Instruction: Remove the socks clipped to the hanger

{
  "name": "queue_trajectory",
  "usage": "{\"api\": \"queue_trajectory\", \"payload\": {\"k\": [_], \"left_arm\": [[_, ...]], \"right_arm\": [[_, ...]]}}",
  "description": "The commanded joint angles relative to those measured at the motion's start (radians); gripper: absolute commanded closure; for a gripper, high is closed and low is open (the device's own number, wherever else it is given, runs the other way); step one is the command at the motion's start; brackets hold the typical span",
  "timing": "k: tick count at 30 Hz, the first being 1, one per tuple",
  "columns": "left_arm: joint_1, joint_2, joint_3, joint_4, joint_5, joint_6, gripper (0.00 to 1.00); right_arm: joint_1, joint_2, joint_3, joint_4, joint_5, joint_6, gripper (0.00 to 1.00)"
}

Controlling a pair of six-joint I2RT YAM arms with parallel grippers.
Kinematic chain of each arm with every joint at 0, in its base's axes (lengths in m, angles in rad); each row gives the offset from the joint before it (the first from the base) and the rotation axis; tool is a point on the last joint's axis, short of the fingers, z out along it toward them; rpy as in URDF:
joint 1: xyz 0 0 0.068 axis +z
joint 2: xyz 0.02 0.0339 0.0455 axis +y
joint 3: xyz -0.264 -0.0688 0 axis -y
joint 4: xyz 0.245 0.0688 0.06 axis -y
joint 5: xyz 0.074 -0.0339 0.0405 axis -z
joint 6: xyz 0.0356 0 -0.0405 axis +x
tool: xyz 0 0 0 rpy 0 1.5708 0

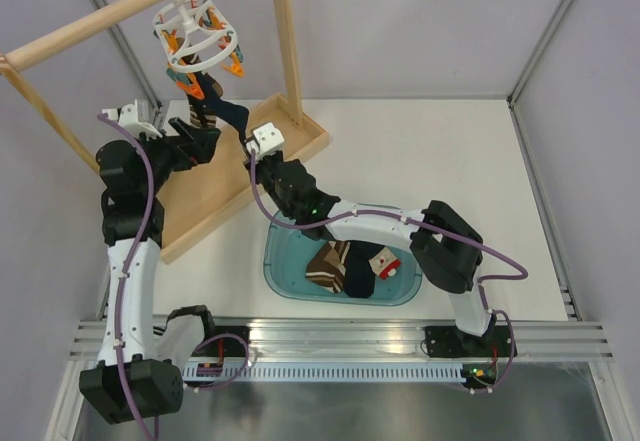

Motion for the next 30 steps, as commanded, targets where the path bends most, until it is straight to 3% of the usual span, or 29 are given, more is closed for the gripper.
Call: {"api": "queue_trajectory", "payload": {"k": [1, 30], "left_arm": [[-0.002, 0.014, 0.067, 0.066, -0.072, -0.053, 0.00], [-0.003, 0.207, 0.154, 0.262, -0.207, -0.087, 0.00]], "right_arm": [[0.000, -0.076, -0.024, 0.019, -0.012, 0.020, 0.99], [0.005, -0.179, -0.123, 0.029, -0.071, 0.095, 0.99]]}}
